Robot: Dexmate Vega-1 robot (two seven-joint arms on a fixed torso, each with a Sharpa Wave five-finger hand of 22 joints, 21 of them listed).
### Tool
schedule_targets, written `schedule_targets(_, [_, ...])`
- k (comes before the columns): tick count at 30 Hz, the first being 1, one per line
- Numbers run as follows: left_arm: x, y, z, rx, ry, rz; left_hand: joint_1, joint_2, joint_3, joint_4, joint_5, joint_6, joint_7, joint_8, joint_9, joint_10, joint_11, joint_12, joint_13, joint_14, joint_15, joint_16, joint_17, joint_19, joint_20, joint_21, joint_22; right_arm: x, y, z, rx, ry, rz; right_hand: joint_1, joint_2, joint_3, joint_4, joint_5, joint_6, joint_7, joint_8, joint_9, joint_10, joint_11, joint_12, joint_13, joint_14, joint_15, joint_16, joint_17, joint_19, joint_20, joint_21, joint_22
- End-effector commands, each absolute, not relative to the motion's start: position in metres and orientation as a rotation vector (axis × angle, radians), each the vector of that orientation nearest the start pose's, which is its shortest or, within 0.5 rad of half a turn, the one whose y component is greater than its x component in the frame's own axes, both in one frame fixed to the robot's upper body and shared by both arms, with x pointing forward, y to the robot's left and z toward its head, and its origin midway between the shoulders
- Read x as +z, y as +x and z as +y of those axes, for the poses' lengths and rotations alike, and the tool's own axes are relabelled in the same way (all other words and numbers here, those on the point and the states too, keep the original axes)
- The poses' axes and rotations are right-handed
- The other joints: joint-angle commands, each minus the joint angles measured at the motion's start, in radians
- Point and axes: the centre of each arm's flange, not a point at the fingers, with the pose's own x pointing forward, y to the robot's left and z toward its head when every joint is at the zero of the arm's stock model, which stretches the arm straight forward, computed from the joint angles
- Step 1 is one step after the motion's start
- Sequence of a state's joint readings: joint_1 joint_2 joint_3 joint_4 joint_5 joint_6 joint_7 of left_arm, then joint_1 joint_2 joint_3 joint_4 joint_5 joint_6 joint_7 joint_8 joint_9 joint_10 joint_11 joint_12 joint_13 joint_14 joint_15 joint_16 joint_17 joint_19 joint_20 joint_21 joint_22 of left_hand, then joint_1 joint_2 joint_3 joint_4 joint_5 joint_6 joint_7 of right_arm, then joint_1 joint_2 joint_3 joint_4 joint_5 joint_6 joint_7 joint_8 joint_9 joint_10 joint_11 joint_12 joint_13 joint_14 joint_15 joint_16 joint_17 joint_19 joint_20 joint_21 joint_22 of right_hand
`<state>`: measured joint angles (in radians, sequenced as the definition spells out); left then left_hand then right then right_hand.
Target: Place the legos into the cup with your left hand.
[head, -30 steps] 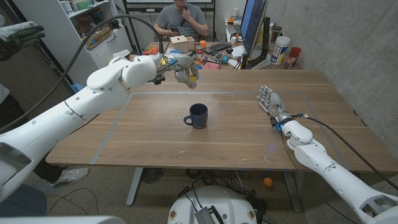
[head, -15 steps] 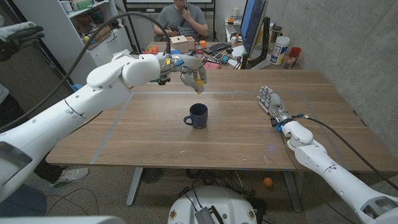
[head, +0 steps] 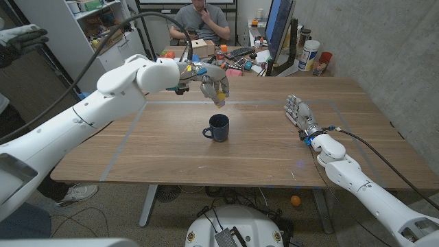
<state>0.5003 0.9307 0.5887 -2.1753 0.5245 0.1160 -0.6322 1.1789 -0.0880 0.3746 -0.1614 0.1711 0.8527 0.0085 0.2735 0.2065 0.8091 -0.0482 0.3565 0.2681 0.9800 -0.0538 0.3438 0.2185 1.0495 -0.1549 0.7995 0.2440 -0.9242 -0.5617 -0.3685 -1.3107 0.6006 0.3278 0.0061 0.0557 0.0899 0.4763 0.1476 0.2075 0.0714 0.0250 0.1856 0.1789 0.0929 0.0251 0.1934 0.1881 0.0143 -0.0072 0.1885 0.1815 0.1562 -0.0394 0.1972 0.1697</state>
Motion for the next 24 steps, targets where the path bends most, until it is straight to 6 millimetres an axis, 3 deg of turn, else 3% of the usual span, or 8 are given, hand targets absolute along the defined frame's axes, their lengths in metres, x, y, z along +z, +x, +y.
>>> schedule_targets(1, [0.145, 0.482, 0.135, -0.332, 1.874, -0.712, 0.161, 0.165, -0.005, 0.003, 0.008, 0.007, -0.001, 0.002, 0.005, 0.077, -0.053, 0.003, 0.006, 0.127, -0.189, -0.002, 0.002, -0.030, -0.044, 0.010, 0.005, -0.071, 0.639, -0.312, 0.162, -0.038, -0.553, -0.007, 0.037, -0.002, 0.000, 0.005, 0.002, -0.001, 0.005, 0.006, 0.006, 0.001, 0.003, 0.005, 0.002, 0.004, 0.002, 0.003, -0.003, -0.025, 0.001, 0.004])
schedule_targets(24, [0.128, 0.511, 0.124, -0.450, 1.884, -0.651, 0.164, 0.173, -0.012, 0.006, 0.008, 0.012, 0.000, -0.004, 0.005, 0.082, -0.055, -0.003, 0.008, 0.129, -0.188, -0.006, 0.001, -0.040, -0.043, 0.029, 0.004, -0.074, 0.643, -0.315, 0.151, -0.031, -0.543, -0.007, 0.037, -0.003, -0.001, 0.005, 0.002, -0.002, 0.005, 0.006, 0.005, 0.001, 0.003, 0.005, 0.002, 0.005, 0.002, 0.003, -0.002, -0.025, 0.001, 0.004])
